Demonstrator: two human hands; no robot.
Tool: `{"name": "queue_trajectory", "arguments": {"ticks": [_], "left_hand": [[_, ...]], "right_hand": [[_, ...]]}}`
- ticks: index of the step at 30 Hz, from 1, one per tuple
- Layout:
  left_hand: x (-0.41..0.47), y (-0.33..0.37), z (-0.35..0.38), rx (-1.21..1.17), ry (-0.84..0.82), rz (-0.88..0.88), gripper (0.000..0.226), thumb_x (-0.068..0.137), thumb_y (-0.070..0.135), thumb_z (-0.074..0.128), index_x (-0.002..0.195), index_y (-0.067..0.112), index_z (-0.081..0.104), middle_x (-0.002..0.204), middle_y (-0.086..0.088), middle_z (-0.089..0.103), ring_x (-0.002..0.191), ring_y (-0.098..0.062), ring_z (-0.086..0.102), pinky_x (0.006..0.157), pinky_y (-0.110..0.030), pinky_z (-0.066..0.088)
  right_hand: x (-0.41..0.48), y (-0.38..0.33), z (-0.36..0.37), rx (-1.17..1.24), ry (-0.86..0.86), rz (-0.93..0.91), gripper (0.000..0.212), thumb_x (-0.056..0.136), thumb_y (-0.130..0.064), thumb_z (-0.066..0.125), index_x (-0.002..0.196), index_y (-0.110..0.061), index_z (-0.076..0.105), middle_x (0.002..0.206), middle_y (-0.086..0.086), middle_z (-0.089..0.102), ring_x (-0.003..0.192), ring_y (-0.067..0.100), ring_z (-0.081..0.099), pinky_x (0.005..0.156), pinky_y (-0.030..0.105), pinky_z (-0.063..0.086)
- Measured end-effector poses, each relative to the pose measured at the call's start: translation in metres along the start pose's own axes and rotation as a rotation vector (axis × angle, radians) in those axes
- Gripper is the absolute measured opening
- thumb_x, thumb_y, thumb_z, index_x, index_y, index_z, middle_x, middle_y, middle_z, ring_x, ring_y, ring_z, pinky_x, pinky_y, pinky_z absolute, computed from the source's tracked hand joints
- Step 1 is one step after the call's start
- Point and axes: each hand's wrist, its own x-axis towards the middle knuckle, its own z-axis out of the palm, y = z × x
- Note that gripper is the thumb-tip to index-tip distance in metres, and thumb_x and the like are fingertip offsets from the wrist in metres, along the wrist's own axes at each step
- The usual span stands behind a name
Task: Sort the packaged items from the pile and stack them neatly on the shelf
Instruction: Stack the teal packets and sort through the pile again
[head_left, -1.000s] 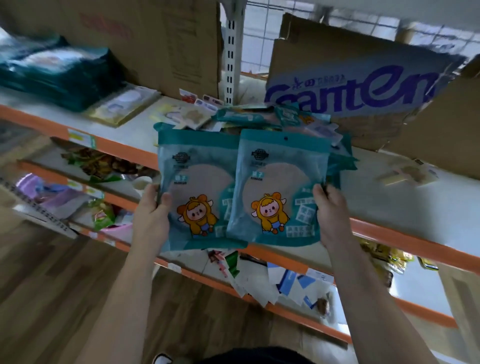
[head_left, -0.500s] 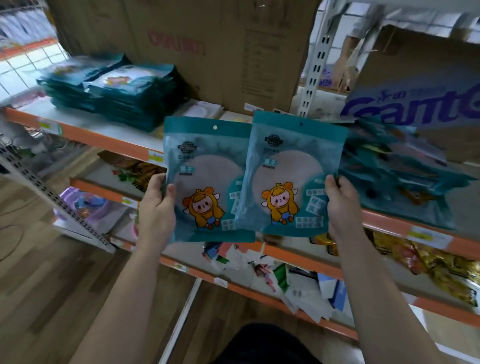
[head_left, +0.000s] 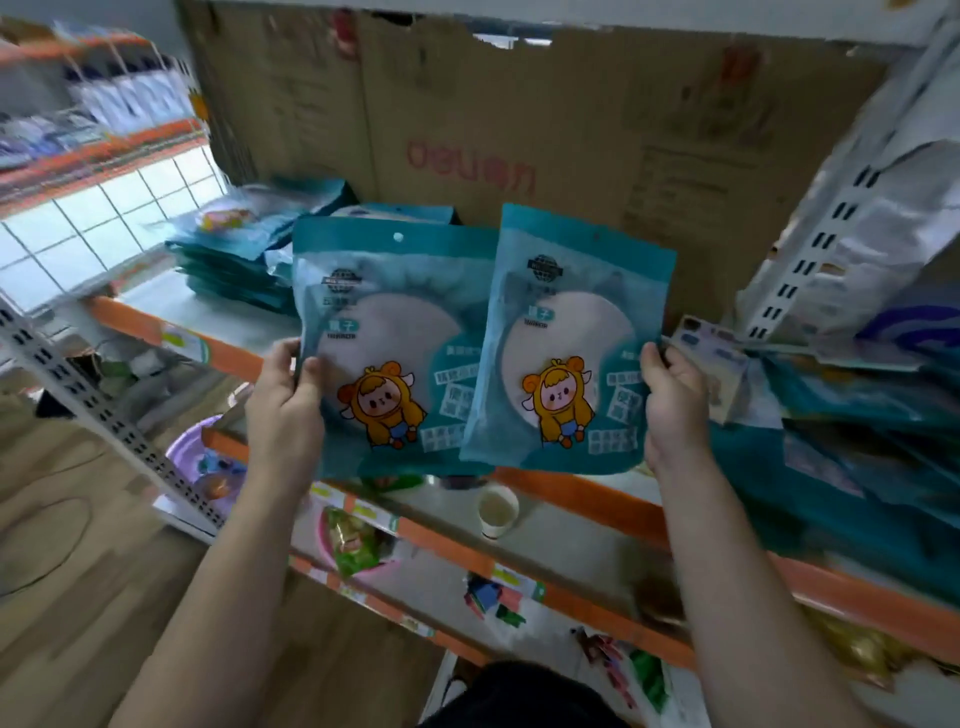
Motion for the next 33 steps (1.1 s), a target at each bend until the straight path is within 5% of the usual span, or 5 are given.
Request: {"name": "queue_trajectory", "arguments": {"ticks": [6, 15, 20, 26, 33], "left_hand": [[0.07, -0.023, -0.016, -0.018, 0.005, -0.012, 0.014, 0.102, 0.024, 0.042, 0.108, 0.019, 0.054, 0.079, 0.006, 0.057, 0.071, -0.011, 0.051, 0.063, -0.03, 0.043], [0.183, -0.053, -0.064, -0.044, -0.036, -0.04, 0.016, 0.091, 0.048, 0.045, 0.096, 0.04, 0.058, 0.092, -0.004, 0.064, 0.088, -0.035, 0.061, 0.079, -0.06, 0.052], [0.282, -0.059, -0.097, 0.022, -0.075, -0.05, 0.017, 0.091, 0.041, 0.045, 0.083, 0.032, 0.057, 0.08, 0.0, 0.06, 0.078, -0.025, 0.057, 0.076, -0.045, 0.047], [0.393, -0.085, -0.121, 0.22, -0.168, -0.036, 0.039, 0.081, 0.047, 0.044, 0.097, 0.017, 0.064, 0.096, -0.019, 0.066, 0.09, -0.037, 0.062, 0.086, -0.054, 0.051], [0.434, -0.087, -0.11, 0.528, -0.458, -0.037, 0.047, 0.093, 0.045, 0.061, 0.109, 0.001, 0.064, 0.097, -0.017, 0.062, 0.088, -0.032, 0.057, 0.067, -0.036, 0.041]], "right_hand": [[0.031, 0.009, 0.061, -0.028, -0.021, 0.014, 0.02, 0.103, -0.017, 0.045, 0.09, -0.013, 0.061, 0.084, 0.003, 0.066, 0.079, 0.02, 0.064, 0.077, 0.04, 0.054], [0.043, 0.022, 0.153, 0.009, 0.049, 0.068, 0.019, 0.102, -0.019, 0.046, 0.092, -0.012, 0.061, 0.081, 0.002, 0.069, 0.067, 0.011, 0.068, 0.059, 0.027, 0.056], [0.034, 0.033, 0.203, 0.046, 0.142, 0.039, 0.015, 0.101, -0.019, 0.049, 0.095, -0.012, 0.062, 0.073, -0.002, 0.07, 0.064, 0.012, 0.068, 0.056, 0.027, 0.056], [0.021, 0.048, 0.247, 0.039, 0.256, 0.021, 0.015, 0.1, -0.02, 0.051, 0.095, -0.012, 0.063, 0.082, 0.002, 0.071, 0.072, 0.015, 0.069, 0.063, 0.03, 0.057], [-0.002, 0.056, 0.262, 0.01, 0.363, 0.032, 0.015, 0.1, -0.023, 0.051, 0.1, -0.016, 0.064, 0.085, -0.002, 0.072, 0.074, 0.012, 0.071, 0.06, 0.028, 0.056]]}}
